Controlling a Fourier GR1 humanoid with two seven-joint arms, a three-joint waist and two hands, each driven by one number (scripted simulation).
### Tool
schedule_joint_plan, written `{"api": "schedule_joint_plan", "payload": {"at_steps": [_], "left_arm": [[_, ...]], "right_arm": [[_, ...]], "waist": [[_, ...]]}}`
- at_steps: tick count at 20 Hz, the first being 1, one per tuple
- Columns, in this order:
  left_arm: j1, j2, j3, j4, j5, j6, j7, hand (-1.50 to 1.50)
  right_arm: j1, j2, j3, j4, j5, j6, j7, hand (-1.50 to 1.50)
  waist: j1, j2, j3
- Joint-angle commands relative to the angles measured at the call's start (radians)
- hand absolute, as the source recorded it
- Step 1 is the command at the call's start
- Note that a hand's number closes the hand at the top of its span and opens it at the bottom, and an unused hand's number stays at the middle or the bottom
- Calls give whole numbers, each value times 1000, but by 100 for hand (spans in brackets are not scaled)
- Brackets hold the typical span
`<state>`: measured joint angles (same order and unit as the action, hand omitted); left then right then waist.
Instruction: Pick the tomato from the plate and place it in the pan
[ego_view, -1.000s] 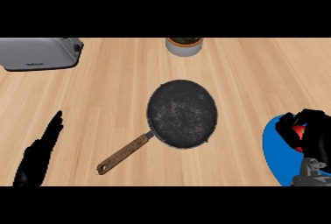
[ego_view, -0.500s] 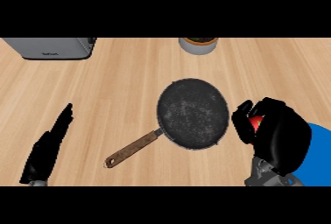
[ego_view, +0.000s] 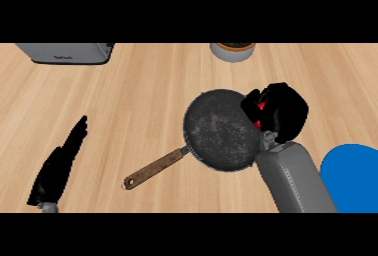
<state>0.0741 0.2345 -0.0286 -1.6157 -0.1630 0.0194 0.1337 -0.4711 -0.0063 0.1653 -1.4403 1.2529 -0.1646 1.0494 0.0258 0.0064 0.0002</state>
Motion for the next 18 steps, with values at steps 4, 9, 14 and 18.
{"api": "schedule_joint_plan", "payload": {"at_steps": [4, 9, 14, 18], "left_arm": [[39, 11, 15, 9, 17, -30, -56, 0], [-44, -7, -9, 5, 11, -33, 10, 0], [-9, -9, -24, -11, -4, -33, -20, 0], [-11, -13, -12, -11, -9, -18, 6, 0]], "right_arm": [[-178, 6, -123, 482, -135, -188, -74, 150], [-185, 6, -183, 512, -439, -335, -98, 150], [-229, 6, -219, 635, -647, -493, -252, -150], [-249, 6, -196, 667, -676, -703, -419, -150]], "waist": [[23, 7, 1], [48, 16, 5], [54, 13, 4], [47, 10, 3]]}}
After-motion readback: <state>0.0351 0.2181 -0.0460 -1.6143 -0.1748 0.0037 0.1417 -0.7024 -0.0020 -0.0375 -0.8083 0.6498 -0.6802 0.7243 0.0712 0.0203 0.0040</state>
